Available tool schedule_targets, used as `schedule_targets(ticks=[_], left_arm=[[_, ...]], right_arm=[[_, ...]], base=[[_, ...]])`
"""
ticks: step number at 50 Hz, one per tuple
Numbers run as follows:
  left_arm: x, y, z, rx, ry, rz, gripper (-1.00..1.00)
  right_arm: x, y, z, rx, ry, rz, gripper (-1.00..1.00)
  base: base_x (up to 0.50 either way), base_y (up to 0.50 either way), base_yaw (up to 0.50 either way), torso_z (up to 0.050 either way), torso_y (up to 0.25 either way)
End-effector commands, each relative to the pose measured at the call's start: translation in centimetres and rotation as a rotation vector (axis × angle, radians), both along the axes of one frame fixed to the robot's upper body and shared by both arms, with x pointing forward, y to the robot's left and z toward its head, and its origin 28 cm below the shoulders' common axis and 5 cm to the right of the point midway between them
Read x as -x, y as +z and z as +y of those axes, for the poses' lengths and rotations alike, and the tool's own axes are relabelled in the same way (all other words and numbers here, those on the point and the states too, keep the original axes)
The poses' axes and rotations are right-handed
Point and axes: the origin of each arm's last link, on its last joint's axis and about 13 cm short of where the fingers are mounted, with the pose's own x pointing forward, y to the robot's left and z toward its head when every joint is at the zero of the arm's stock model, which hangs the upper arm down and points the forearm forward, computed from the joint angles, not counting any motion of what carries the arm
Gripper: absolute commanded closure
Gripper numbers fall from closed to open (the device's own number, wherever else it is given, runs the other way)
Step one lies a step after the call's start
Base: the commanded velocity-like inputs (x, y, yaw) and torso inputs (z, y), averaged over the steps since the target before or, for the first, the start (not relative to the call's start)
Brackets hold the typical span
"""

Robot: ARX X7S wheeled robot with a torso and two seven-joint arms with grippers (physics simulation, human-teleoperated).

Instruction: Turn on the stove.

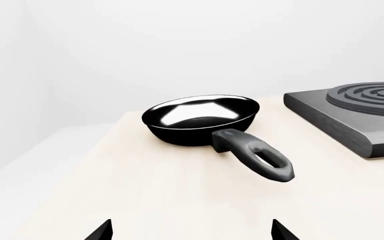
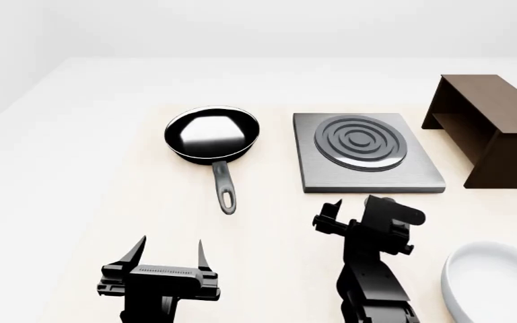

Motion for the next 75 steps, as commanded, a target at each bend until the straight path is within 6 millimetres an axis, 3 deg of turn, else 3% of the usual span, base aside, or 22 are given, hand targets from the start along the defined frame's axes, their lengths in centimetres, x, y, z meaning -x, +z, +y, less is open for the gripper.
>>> schedule_targets(ticks=[1,20,37,75], left_arm=[[-0.02,0.2,-0.09,0.018,-0.012,-0.018,-1.0],[0.04,0.28,-0.12,0.02,-0.011,-0.019,-1.0],[0.01,0.25,-0.08,0.018,-0.012,-0.019,-1.0],[0.01,0.21,-0.07,0.019,-0.013,-0.02,-1.0]], right_arm=[[-0.47,-0.07,0.11,-0.029,-0.028,0.01,-1.0],[-0.51,-0.08,0.27,-0.033,-0.039,0.012,-1.0],[-0.22,0.39,-0.53,-0.16,-0.198,-0.081,-1.0],[-0.1,0.38,-0.42,-0.149,-0.187,-0.09,-1.0]], base=[[0.0,0.0,0.0,0.0,0.0],[0.0,0.0,0.0,0.0,0.0],[0.0,0.0,0.0,0.0,0.0],[0.0,0.0,0.0,0.0,0.0]])
